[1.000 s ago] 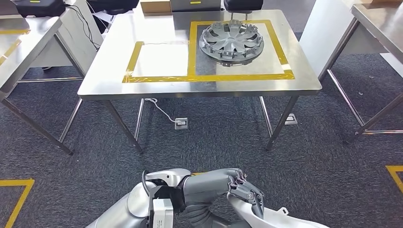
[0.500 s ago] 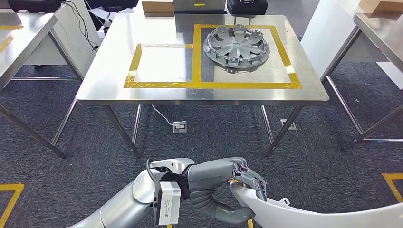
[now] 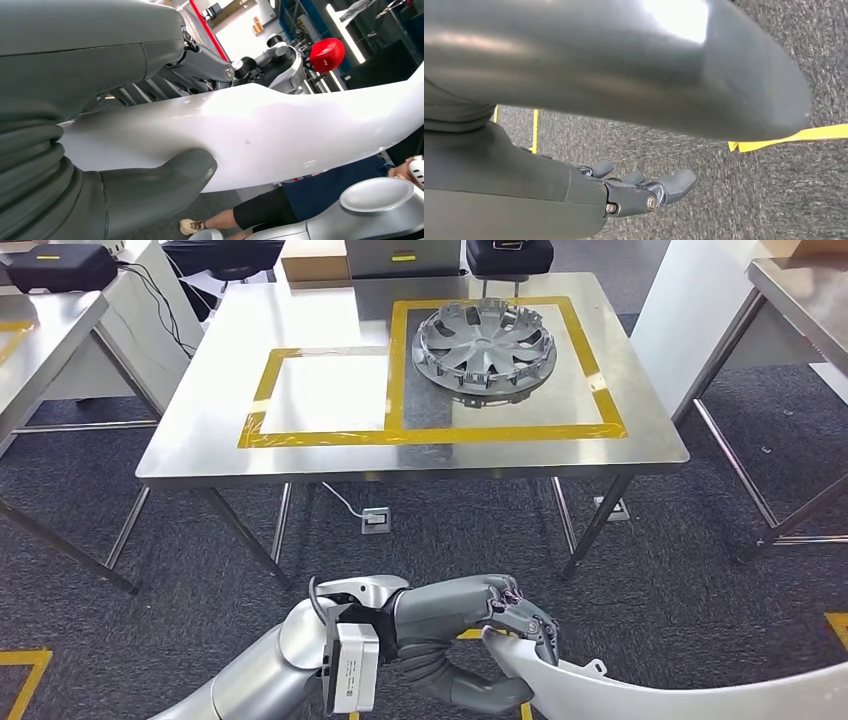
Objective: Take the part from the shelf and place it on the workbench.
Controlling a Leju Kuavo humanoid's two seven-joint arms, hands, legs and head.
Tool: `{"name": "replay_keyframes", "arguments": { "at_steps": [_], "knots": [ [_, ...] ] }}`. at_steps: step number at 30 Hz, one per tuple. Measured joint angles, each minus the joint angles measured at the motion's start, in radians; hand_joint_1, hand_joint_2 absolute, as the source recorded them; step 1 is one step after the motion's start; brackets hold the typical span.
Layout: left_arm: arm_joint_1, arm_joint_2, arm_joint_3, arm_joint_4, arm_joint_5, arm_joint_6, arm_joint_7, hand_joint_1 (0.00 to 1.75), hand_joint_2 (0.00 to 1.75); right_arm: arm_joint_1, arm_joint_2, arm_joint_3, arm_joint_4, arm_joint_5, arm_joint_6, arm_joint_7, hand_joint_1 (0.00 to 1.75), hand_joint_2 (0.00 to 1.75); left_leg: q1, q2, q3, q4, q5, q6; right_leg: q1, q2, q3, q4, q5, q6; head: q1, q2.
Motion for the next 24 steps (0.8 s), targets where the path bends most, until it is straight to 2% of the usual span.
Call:
{"name": "replay_keyframes", "arguments": {
  "at_steps": [1,2,4,5,6,8,11,12,14,15,16,17,18,19,20,21,22,24],
  "knots": [
    [0.002,0.004,0.000,0.000,0.000,0.000,0.000,1.75,1.75,0.001,0.000,0.000,0.000,0.001,0.000,0.000,0.00,0.00,0.000,0.000,-0.028,0.027,0.010,0.001,0.001,0.001,0.009,0.000,-0.007,0.000,-0.001,0.000],
    [0.002,0.006,0.000,0.000,0.000,0.000,0.000,1.75,1.75,0.001,0.001,0.000,0.000,0.002,0.000,0.000,0.00,0.00,-0.001,0.000,-0.036,0.013,0.043,0.005,0.003,0.002,0.020,0.000,-0.015,0.000,-0.003,0.000],
    [0.001,0.008,0.000,-0.002,0.000,0.001,0.002,1.75,1.75,0.000,0.002,0.000,0.000,0.006,0.000,0.001,0.00,0.00,-0.005,0.000,-0.006,-0.110,0.146,0.021,0.006,0.004,0.043,-0.001,-0.032,0.002,-0.006,0.000],
    [0.000,0.009,0.000,-0.004,0.000,0.001,0.004,1.75,1.75,-0.001,0.004,0.000,0.000,0.008,0.000,0.001,0.00,0.00,-0.008,0.000,0.016,-0.176,0.182,0.029,0.008,0.005,0.052,0.000,-0.041,0.005,-0.007,0.000],
    [0.000,0.009,0.000,-0.005,0.000,0.001,0.005,1.75,1.75,-0.002,0.005,0.000,0.001,0.009,-0.001,0.002,0.00,0.00,-0.010,0.000,0.034,-0.223,0.201,0.035,0.009,0.006,0.056,0.000,-0.048,0.009,-0.007,0.000],
    [-0.001,0.009,0.000,-0.008,0.000,0.001,0.008,1.75,1.75,-0.005,0.008,0.001,0.002,0.011,-0.002,0.003,0.00,0.00,-0.014,-0.001,0.047,-0.253,0.196,0.041,0.009,0.005,0.061,-0.003,-0.057,0.020,-0.007,0.000],
    [-0.002,0.008,0.000,-0.012,0.000,0.001,0.008,1.75,1.75,-0.008,0.008,0.001,0.002,0.012,-0.002,0.004,0.00,0.00,-0.008,-0.003,0.066,-0.272,0.192,0.052,0.007,0.002,0.064,0.012,-0.072,0.037,-0.005,0.000],
    [-0.003,0.007,0.000,-0.014,0.000,0.001,0.008,1.75,1.75,-0.010,0.008,0.002,0.002,0.012,-0.003,0.004,0.00,0.00,-0.005,-0.002,0.075,-0.278,0.190,0.057,0.007,0.002,0.048,0.049,-0.088,0.042,-0.003,0.000],
    [-0.002,0.007,0.000,-0.014,0.000,0.001,0.009,1.75,1.75,-0.010,0.008,0.002,0.002,0.013,-0.004,0.010,0.00,0.00,-0.003,0.000,0.088,-0.282,0.180,0.063,0.004,0.002,-0.029,0.176,-0.134,0.050,0.001,0.000],
    [0.000,0.008,0.000,-0.014,0.000,0.001,0.009,1.75,1.75,-0.009,0.008,0.002,0.002,0.013,-0.004,0.014,0.00,0.00,-0.003,0.000,0.092,-0.281,0.174,0.064,0.002,0.002,-0.074,0.237,-0.148,0.054,0.002,0.000],
    [0.002,0.008,0.000,-0.014,0.000,0.001,0.009,1.75,1.75,-0.007,0.007,0.002,0.002,0.014,-0.004,0.018,0.00,0.00,-0.002,-0.001,0.097,-0.280,0.168,0.064,-0.001,0.002,-0.107,0.272,-0.144,0.058,0.002,0.000],
    [0.003,0.008,0.000,-0.014,0.000,0.002,0.010,1.75,1.75,-0.006,0.007,0.002,0.002,0.016,-0.004,0.020,0.00,0.00,-0.001,-0.001,0.104,-0.279,0.161,0.062,-0.003,0.001,-0.120,0.266,-0.117,0.061,0.003,0.000],
    [0.004,0.008,0.000,-0.014,0.000,0.004,0.010,1.75,1.75,-0.005,0.007,0.002,0.002,0.017,-0.004,0.020,0.00,0.00,0.001,-0.002,0.113,-0.277,0.152,0.059,-0.006,0.001,-0.113,0.222,-0.073,0.063,0.003,0.000],
    [0.004,0.008,0.000,-0.014,0.000,0.006,0.011,1.75,1.75,-0.004,0.007,0.002,0.002,0.019,-0.003,0.020,0.00,0.00,0.003,-0.003,0.123,-0.274,0.142,0.054,-0.009,0.000,-0.090,0.151,-0.023,0.066,0.004,0.000],
    [0.004,0.009,0.000,-0.015,0.000,0.008,0.012,1.75,1.75,-0.005,0.007,0.002,0.002,0.023,-0.002,0.020,0.00,0.00,0.002,-0.003,0.129,-0.270,0.131,0.048,-0.009,-0.001,-0.064,0.084,0.012,0.066,0.006,0.000],
    [0.005,0.010,0.000,-0.016,0.000,0.009,0.013,1.75,1.75,-0.006,0.007,0.003,0.002,0.026,-0.001,0.020,0.00,0.00,0.001,-0.003,0.133,-0.267,0.122,0.041,-0.008,-0.002,-0.043,0.035,0.031,0.062,0.008,0.000],
    [0.005,0.011,0.000,-0.017,0.000,0.010,0.015,1.75,1.75,-0.007,0.007,0.003,0.002,0.028,0.000,0.020,0.00,0.00,0.000,-0.004,0.136,-0.266,0.115,0.035,-0.006,-0.002,-0.031,0.010,0.034,0.056,0.008,0.000],
    [0.007,0.014,0.001,-0.021,0.000,0.012,0.018,1.75,1.75,-0.007,0.007,0.004,0.002,0.031,0.001,0.020,0.00,0.00,-0.002,-0.004,0.140,-0.270,0.108,0.024,-0.004,0.001,-0.026,0.006,0.022,0.039,0.008,0.000]
  ]
}}
